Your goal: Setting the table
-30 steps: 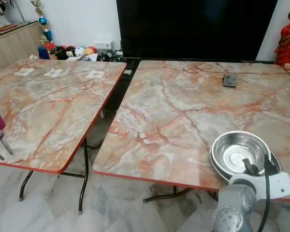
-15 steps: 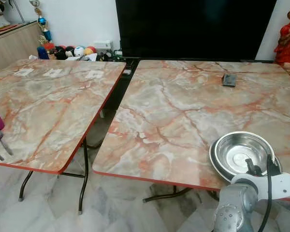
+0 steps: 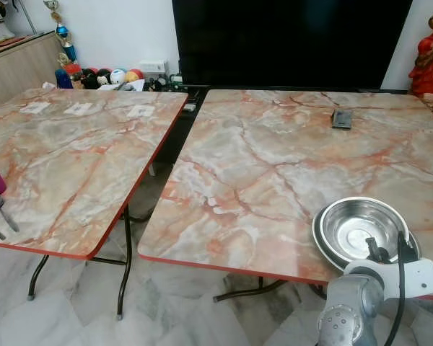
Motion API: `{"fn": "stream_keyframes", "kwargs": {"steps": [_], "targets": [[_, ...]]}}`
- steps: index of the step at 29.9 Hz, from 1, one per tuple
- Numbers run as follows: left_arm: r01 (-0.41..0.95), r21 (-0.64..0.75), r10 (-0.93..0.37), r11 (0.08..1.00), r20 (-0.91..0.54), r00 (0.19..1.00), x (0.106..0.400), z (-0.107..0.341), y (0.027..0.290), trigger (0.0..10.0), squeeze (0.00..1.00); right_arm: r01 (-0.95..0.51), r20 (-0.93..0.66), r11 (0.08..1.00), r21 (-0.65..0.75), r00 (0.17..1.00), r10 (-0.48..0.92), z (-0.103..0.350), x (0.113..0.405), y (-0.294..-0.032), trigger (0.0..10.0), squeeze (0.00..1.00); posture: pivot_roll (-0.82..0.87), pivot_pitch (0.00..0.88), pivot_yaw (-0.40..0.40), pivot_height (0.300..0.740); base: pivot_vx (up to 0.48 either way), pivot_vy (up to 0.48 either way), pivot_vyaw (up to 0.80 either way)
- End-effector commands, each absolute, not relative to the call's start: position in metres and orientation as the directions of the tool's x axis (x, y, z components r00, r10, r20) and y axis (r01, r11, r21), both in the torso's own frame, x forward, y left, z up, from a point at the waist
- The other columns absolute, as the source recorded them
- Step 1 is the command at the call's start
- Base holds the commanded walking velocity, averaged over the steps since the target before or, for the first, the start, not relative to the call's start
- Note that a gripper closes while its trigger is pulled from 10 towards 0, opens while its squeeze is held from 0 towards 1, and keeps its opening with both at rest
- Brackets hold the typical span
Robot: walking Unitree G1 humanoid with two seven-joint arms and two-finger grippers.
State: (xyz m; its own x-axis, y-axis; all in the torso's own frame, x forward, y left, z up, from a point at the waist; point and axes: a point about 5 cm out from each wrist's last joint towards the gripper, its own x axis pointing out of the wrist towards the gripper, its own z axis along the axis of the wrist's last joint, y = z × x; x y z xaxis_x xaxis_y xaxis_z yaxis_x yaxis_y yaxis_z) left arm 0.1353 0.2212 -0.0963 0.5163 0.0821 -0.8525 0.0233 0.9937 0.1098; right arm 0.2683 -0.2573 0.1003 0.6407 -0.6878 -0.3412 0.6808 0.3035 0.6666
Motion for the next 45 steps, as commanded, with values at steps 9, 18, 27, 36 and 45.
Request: {"fn": "stream_keyframes", "kwargs": {"steps": [9,18,27,36,45], "targets": [[0.026,0.121,0.092,0.992,-0.864,0.494,0.127,-0.098,0.226,10.0,0.0,0.672,-0.327,0.311,0.672,0.647,-0.689,0.104,0.272,-0.257,10.0,0.4,-0.03,0.021,0.042,0.74,0.0,0.0,0.0],[0.029,0.117,0.088,0.993,-0.869,0.486,0.121,-0.101,0.223,10.0,0.0,0.688,-0.309,0.32,0.652,0.626,-0.716,0.108,0.267,-0.257,10.0,0.0,-0.03,0.018,0.043,0.74,0.0,0.0,0.0],[0.029,0.116,0.087,0.993,-0.87,0.485,0.122,-0.1,0.225,10.0,0.0,0.728,-0.31,0.311,0.611,0.582,-0.752,0.111,0.251,-0.256,10.0,0.0,-0.04,0.016,0.041,0.74,0.0,0.0,0.0],[0.04,0.099,0.068,0.994,-0.874,0.482,0.119,-0.104,0.207,10.0,0.0,0.738,-0.128,0.443,0.509,0.574,-0.809,0.14,0.242,-0.263,10.0,0.0,-0.05,0.014,0.039,0.74,0.0,0.0,0.0],[0.017,0.122,0.099,0.992,-0.876,0.472,0.115,-0.1,0.235,10.0,0.0,0.537,0.061,0.755,0.377,0.798,-0.599,0.163,0.266,-0.247,10.0,0.0,-0.06,0.011,0.031,0.74,0.0,0.0,0.0]]}}
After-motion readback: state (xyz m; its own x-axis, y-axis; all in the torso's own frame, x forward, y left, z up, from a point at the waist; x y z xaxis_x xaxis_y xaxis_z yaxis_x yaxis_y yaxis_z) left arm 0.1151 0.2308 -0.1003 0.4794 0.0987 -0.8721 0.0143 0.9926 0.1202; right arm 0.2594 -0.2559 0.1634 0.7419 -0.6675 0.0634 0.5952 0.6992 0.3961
